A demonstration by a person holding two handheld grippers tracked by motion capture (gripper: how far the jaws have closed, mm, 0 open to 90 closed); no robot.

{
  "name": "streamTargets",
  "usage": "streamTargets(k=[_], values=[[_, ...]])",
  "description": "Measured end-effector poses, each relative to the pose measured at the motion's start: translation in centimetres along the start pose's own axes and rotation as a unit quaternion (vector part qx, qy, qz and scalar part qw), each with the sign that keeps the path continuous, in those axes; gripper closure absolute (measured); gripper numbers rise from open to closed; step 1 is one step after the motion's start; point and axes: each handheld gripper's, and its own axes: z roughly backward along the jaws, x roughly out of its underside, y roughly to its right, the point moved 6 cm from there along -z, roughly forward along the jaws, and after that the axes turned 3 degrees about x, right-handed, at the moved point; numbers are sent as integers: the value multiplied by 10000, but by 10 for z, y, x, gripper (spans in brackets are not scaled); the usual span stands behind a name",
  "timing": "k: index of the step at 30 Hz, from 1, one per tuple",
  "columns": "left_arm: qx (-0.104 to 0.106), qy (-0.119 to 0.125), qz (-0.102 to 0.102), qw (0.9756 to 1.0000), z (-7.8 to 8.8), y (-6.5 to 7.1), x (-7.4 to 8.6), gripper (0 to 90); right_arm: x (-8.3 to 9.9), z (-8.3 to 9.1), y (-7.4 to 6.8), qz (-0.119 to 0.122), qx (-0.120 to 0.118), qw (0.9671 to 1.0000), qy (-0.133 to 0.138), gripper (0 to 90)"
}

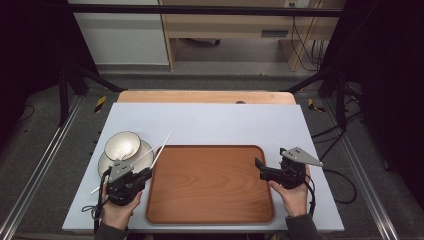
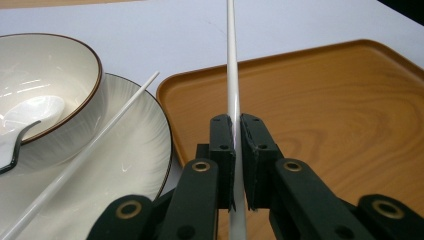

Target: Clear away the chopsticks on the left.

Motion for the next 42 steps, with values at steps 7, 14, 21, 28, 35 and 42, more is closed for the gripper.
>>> streamTargets(k=[7,14,21,28,35,42], values=[[-277,102,101,9995,-6,7,-2,842,0,0,-1,86,-4,10000,-29,62],[-272,323,486,9979,-13,18,2,841,-1,2,-1,48,-44,10000,3,67],[-479,363,720,9956,-18,22,14,842,1,-1,-1,123,-19,9999,-59,71],[-627,307,988,9927,-29,24,37,841,1,-1,-2,114,-56,9999,-74,74],[-805,269,1016,9912,-34,23,46,841,2,-2,-2,123,-41,9999,-103,73],[-886,80,1054,9904,-41,20,53,841,2,-2,-1,122,-33,9999,-116,66]])
